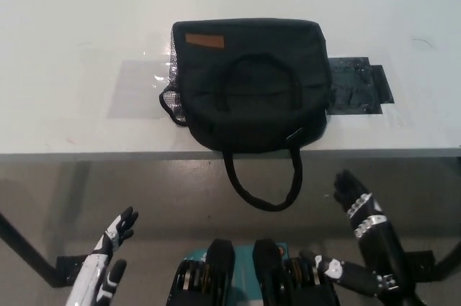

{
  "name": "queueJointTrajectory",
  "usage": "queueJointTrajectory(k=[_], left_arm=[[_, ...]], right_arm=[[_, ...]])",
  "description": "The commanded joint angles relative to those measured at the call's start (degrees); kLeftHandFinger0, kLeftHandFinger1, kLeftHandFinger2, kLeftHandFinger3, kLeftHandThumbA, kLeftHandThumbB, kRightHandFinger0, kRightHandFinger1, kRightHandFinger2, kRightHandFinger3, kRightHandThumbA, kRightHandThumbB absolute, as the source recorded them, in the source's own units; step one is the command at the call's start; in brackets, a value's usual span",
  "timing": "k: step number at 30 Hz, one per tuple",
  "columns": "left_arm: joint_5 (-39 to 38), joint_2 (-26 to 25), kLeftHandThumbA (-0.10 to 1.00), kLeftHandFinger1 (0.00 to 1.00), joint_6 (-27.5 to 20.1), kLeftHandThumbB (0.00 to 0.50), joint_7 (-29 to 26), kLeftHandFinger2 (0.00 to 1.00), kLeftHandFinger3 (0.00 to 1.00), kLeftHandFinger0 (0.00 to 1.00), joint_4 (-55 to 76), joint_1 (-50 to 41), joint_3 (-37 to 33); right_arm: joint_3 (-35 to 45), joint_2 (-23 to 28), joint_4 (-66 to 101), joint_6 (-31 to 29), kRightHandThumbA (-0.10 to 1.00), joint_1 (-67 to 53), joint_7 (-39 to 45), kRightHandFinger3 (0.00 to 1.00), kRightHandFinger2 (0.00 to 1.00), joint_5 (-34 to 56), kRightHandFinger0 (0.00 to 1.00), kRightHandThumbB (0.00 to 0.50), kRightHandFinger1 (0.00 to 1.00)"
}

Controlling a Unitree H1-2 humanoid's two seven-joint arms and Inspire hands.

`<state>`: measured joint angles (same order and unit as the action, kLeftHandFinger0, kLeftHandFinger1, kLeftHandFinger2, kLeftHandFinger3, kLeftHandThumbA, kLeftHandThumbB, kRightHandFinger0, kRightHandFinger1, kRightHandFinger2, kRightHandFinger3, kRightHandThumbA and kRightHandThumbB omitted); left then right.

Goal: A soft travel bag is kept infront of the robot in the middle of the desk and the robot uses both its hands to press it to reduce its size

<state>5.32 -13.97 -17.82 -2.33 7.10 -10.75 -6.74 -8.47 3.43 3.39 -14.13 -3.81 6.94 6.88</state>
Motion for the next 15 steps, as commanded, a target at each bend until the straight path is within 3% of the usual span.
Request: queueJointTrajectory(k=[1,10,12,15], left_arm=[[-2.76,-0.21,1.00,1.00,-1.61,0.282,1.91,1.00,1.00,1.00,-0.94,0.86,1.45],[-3.45,0.76,1.00,1.00,-1.98,0.258,3.06,1.00,1.00,1.00,-3.02,-0.28,2.18],[-3.44,0.81,1.00,1.00,-1.97,0.243,3.23,1.00,1.00,1.00,-3.38,0.16,2.26],[-3.04,1.03,1.00,1.00,-1.62,0.238,3.28,1.00,1.00,1.00,-3.49,0.00,2.44]], right_arm=[[0.16,-0.65,-4.42,-6.36,1.00,1.77,2.27,1.00,1.00,1.40,1.00,0.294,1.00],[1.03,-0.96,-9.47,-6.42,1.00,1.88,3.01,1.00,1.00,2.45,1.00,0.277,1.00],[1.10,-1.19,-9.41,-6.09,1.00,2.20,3.01,1.00,1.00,2.46,1.00,0.236,1.00],[1.22,-1.47,-9.59,-6.05,1.00,1.99,2.68,1.00,1.00,1.97,1.00,0.239,1.00]])
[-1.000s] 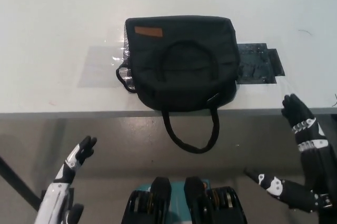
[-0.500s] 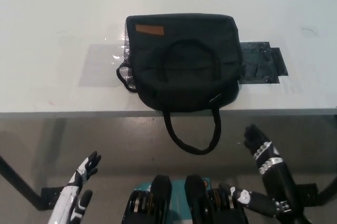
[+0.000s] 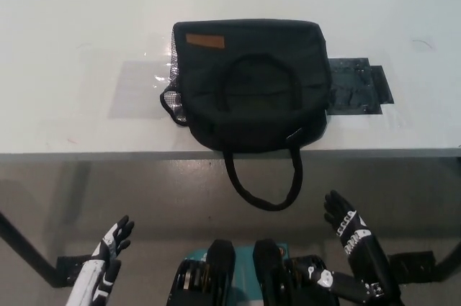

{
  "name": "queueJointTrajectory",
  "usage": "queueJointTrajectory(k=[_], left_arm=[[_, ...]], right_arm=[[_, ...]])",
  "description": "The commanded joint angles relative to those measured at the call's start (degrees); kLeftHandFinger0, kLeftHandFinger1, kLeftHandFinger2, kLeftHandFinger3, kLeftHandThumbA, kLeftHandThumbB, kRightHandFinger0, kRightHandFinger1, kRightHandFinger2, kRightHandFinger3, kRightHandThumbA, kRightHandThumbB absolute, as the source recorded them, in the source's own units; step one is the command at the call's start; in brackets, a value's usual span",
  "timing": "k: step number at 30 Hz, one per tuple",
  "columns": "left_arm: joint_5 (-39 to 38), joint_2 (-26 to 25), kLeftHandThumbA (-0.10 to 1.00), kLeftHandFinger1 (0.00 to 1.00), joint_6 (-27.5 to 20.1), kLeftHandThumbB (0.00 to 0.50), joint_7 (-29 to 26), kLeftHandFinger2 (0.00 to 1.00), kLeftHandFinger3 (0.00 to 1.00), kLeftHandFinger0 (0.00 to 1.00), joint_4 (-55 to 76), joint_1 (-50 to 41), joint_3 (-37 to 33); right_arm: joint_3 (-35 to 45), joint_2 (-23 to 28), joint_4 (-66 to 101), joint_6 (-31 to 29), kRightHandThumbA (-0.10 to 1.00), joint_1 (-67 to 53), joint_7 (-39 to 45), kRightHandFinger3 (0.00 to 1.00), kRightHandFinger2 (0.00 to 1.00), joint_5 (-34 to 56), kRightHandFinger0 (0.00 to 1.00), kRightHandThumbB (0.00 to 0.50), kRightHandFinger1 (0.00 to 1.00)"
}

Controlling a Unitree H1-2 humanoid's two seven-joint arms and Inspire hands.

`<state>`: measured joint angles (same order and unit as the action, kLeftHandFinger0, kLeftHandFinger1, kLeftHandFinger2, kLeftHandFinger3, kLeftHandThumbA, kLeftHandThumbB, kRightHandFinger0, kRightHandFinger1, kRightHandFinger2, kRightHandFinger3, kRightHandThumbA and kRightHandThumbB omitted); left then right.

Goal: A soft travel bag is kept infront of the robot in the middle of the desk and the robot uses both its hands to press it to reduce its size

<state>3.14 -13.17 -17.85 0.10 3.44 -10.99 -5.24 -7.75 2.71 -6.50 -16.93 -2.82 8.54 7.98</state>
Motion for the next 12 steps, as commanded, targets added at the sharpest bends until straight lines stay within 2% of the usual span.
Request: queueJointTrajectory(k=[1,4,10,12], left_arm=[[-0.79,0.25,1.00,1.00,-1.67,0.236,0.98,1.00,1.00,1.00,0.12,-0.13,0.92],[-0.95,0.34,1.00,1.00,-1.20,0.241,1.28,1.00,1.00,1.00,0.13,-0.25,1.22],[-1.04,0.67,1.00,1.00,-1.91,0.212,1.52,1.00,1.00,1.00,-0.36,-0.04,1.75],[-0.92,0.83,1.00,1.00,-1.34,0.209,1.43,1.00,1.00,1.00,0.06,-0.22,1.84]], right_arm=[[0.56,-0.90,0.37,-3.36,1.00,0.58,0.98,1.00,1.00,0.92,1.00,0.233,1.00],[0.74,-0.95,0.57,-3.08,1.00,0.70,0.84,1.00,1.00,0.81,1.00,0.228,1.00],[1.42,-0.57,0.73,-3.11,1.00,1.24,0.62,1.00,1.00,0.44,1.00,0.199,1.00],[1.51,-0.56,0.84,-2.95,1.00,1.25,0.64,1.00,1.00,0.52,1.00,0.206,1.00]])
